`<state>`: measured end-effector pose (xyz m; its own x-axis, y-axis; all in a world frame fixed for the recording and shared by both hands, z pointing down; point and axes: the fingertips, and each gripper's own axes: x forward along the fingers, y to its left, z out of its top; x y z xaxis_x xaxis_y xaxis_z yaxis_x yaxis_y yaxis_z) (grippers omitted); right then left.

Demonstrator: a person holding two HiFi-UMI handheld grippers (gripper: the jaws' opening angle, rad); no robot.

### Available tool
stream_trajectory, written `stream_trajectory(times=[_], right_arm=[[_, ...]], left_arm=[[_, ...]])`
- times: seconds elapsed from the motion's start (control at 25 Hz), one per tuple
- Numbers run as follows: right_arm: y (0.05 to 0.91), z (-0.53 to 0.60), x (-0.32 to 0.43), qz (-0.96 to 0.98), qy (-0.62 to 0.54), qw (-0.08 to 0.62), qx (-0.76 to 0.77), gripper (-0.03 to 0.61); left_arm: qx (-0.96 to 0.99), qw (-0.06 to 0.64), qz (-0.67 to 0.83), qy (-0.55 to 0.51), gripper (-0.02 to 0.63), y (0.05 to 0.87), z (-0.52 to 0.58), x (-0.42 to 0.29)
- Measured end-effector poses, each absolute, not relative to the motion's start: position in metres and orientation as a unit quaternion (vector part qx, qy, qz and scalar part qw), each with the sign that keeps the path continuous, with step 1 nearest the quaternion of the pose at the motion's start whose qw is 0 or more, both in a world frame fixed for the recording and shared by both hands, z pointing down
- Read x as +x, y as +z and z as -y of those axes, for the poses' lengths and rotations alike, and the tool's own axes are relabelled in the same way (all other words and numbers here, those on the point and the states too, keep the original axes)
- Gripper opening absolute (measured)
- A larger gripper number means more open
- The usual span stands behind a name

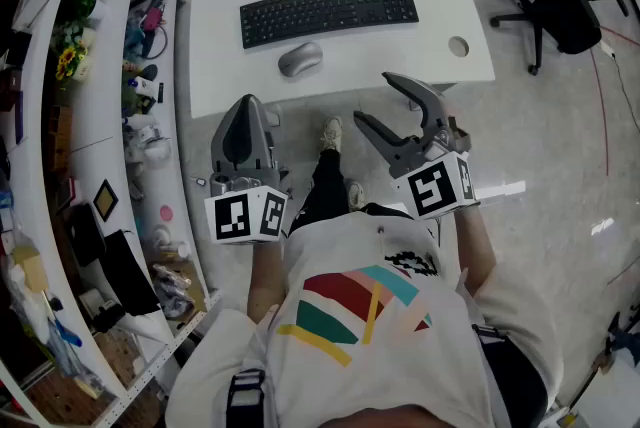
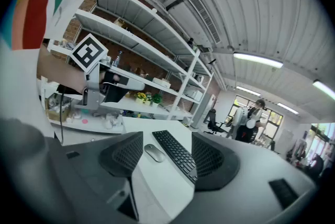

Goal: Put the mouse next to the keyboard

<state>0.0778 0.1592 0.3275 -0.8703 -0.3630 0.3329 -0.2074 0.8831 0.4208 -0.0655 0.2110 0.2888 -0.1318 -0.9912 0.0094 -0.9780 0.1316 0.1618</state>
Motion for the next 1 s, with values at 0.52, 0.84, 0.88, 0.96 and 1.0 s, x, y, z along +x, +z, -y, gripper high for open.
stream_trajectory(times=[0.52,0.84,0.88,0.96,1.0], right_arm=[[0.476,-0.066,-0.089,0.885,-0.225,0.398,-0.092,0.273],[0.523,-0.051,-0.116,0.836,-0.212,0.464,-0.202,0.273],[0.524,-0.052,-0.115,0.833,-0.206,0.466,-0.215,0.273],[0.525,-0.053,-0.113,0.832,-0.193,0.463,-0.238,0.273],[0.525,-0.053,-0.113,0.83,-0.191,0.461,-0.247,0.273]], left_arm=[[0.683,0.098,0.724,0.009,0.044,0.382,-0.04,-0.172],[0.663,0.161,0.73,0.028,0.044,0.42,0.007,-0.211],[0.653,0.166,0.738,0.031,0.044,0.423,0.008,-0.216],[0.627,0.176,0.758,0.037,0.044,0.429,0.007,-0.226],[0.613,0.179,0.768,0.039,0.044,0.43,0.007,-0.233]])
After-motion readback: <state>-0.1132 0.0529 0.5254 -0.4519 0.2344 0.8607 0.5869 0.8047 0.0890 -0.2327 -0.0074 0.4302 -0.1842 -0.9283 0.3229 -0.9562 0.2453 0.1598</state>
